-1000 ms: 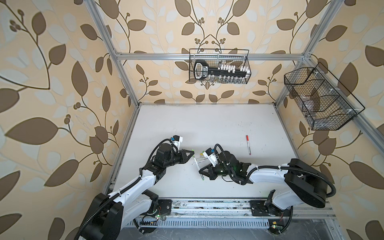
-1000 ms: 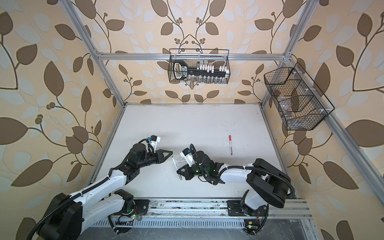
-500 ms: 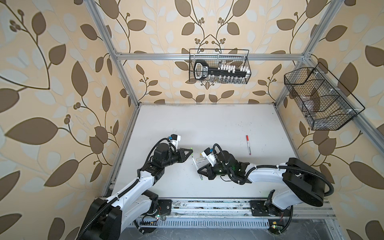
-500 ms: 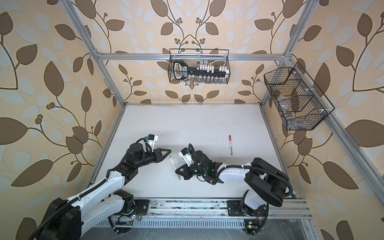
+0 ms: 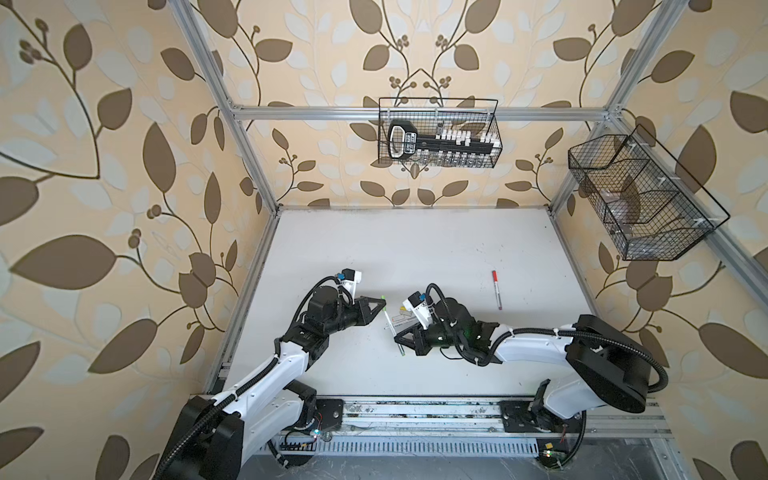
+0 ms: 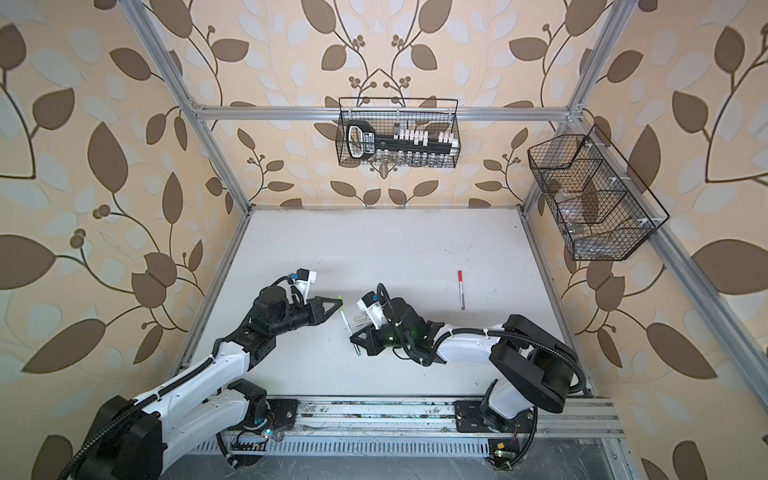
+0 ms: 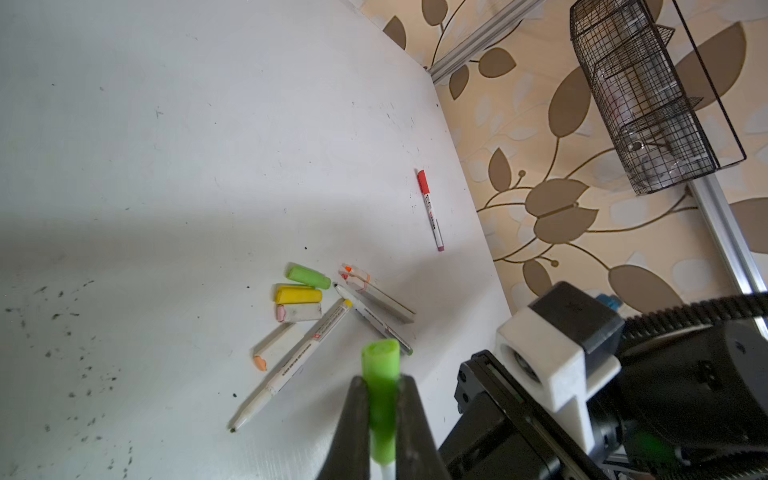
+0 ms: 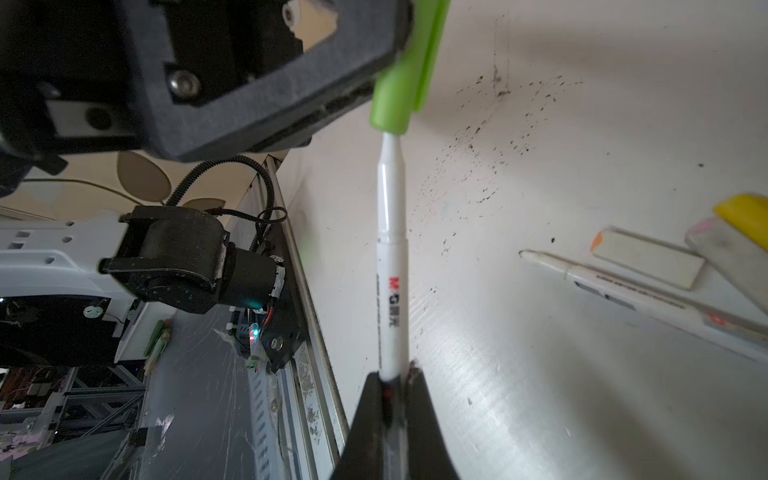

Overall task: Insert the pens into the pen caps
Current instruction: 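Lower the green cap onto the marker tip held by the right gripper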

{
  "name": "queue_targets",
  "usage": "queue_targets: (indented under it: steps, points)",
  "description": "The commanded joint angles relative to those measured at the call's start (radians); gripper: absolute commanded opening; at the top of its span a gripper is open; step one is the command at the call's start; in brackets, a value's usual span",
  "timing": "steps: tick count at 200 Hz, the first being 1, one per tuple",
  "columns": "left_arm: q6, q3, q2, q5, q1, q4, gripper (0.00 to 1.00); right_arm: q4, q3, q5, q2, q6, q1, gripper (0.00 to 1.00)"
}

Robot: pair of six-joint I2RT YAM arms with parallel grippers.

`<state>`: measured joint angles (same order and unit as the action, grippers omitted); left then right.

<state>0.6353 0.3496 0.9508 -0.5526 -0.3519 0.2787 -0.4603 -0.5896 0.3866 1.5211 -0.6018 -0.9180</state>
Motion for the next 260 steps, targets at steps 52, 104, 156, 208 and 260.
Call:
queue_targets:
  steps: [52, 104, 156, 208, 260]
  points:
    - [0.011, 0.016, -0.005, -0.066, 0.007, 0.031, 0.04, -0.011, -0.064, 0.006, 0.027, 0.011, 0.016, 0.01]
    - [0.018, 0.008, -0.017, -0.073, 0.007, 0.031, 0.04, -0.028, -0.099, -0.044, 0.032, -0.006, 0.028, 0.01]
    - [0.024, -0.003, -0.017, -0.082, 0.007, 0.053, 0.04, -0.043, -0.126, -0.078, 0.03, -0.013, 0.041, 0.01]
    - [0.029, 0.005, -0.003, -0.107, -0.001, 0.052, 0.07, -0.024, -0.202, -0.053, 0.057, 0.027, 0.061, 0.01]
    - [0.02, 0.013, -0.018, -0.075, -0.002, 0.01, 0.54, 0.014, -0.243, -0.019, 0.077, 0.053, 0.069, 0.02]
